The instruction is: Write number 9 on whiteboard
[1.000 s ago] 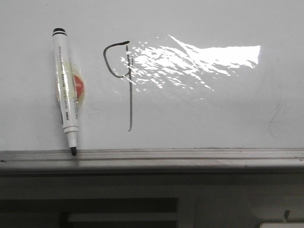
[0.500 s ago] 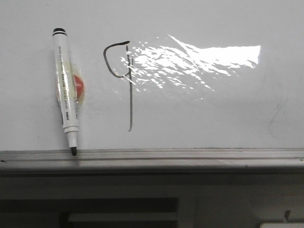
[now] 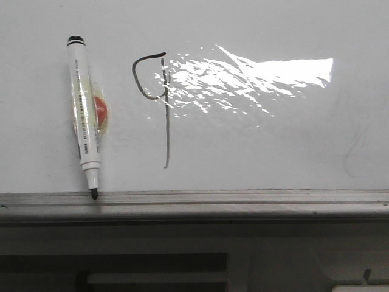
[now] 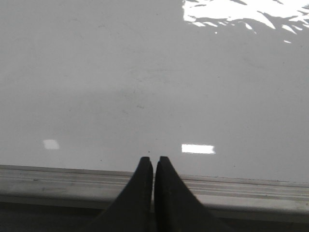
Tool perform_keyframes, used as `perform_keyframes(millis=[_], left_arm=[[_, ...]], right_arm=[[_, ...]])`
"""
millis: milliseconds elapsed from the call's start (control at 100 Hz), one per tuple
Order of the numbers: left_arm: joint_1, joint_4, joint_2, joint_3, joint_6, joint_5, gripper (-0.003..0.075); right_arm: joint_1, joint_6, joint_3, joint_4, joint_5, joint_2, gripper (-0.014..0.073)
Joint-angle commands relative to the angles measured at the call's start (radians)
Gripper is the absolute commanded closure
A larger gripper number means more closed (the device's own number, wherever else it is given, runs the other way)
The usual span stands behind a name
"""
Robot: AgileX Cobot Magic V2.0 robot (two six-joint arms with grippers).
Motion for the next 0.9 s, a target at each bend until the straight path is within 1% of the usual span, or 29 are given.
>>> perform_keyframes(millis=[0, 70, 140, 200, 260, 370, 440, 460, 470, 490, 580, 610, 620, 630, 660, 740, 820, 890], left_arm=[[0.0, -0.001, -0.028, 0.02, -0.003, -0.041, 0.0741], [0.0, -0.001, -0.028, 0.02, -0.003, -0.041, 0.0741], [0.0, -0.001, -0.028, 0.02, -0.003, -0.041, 0.0741], [0.0, -0.001, -0.028, 0.02, -0.003, -0.041, 0.0741], [0.0, -0.001, -0.028, 0.02, -0.003, -0.041, 0.0741], [0.0, -0.001, -0.028, 0.02, -0.003, -0.041, 0.0741], [0.0, -0.001, -0.028, 0.02, -0.003, -0.041, 0.0741], [0.0, -0.001, -0.028, 0.02, -0.003, -0.041, 0.0741], [0.0, -0.001, -0.028, 0.02, -0.003, -0.041, 0.0741], [0.0, -0.001, -0.028, 0.02, -0.003, -0.041, 0.0741], [0.0, -0.001, -0.028, 0.02, -0.003, -0.041, 0.0741], [0.0, -0.001, -0.028, 0.02, -0.003, -0.041, 0.0741], [0.0, -0.001, -0.028, 0.02, -0.003, -0.041, 0.0741], [0.0, -0.001, -0.028, 0.02, -0.003, -0.041, 0.0741], [0.0, -0.001, -0.028, 0.02, -0.003, -0.041, 0.0741], [0.0, -0.001, -0.028, 0.02, -0.003, -0.041, 0.0741], [0.0, -0.001, -0.028, 0.02, -0.003, -0.041, 0.0741], [0.0, -0.001, -0.028, 0.02, -0.003, -0.041, 0.0741]], right_arm=[[0.003, -0.005, -0.027, -0.014, -0.069, 0.009, 0.0655], [0.003, -0.005, -0.027, -0.014, -0.069, 0.009, 0.0655], [-0.007, -0.007, -0.027, -0.071, -0.061, 0.009, 0.0655], [-0.034, -0.007, -0.027, -0.105, -0.061, 0.009, 0.0655], [-0.077, -0.007, -0.027, -0.104, -0.061, 0.009, 0.0655], [-0.208, -0.007, -0.017, -0.104, -0.095, 0.009, 0.0655], [-0.314, -0.007, 0.004, -0.089, -0.149, 0.009, 0.0655], [-0.361, -0.007, 0.015, -0.074, -0.178, 0.009, 0.0655], [-0.361, -0.007, 0.018, -0.074, -0.178, 0.009, 0.0655], [-0.397, -0.007, 0.027, -0.06, -0.204, 0.009, 0.0655], [-0.554, -0.007, 0.076, 0.003, -0.359, 0.009, 0.0655], [-0.598, -0.007, 0.1, 0.012, -0.422, 0.007, 0.0655], [-0.63, -0.007, 0.112, 0.016, -0.475, 0.007, 0.0655], [-0.63, -0.007, 0.117, 0.019, -0.475, 0.007, 0.0655], [-0.679, -0.007, 0.142, 0.026, -0.565, 0.003, 0.0655], [-0.764, -0.005, 0.204, 0.026, -0.716, -0.016, 0.0655], [-0.81, 0.039, 0.199, 0.001, -0.662, -0.053, 0.0655], [-0.833, 0.046, 0.201, 0.001, -0.638, -0.094, 0.0655]])
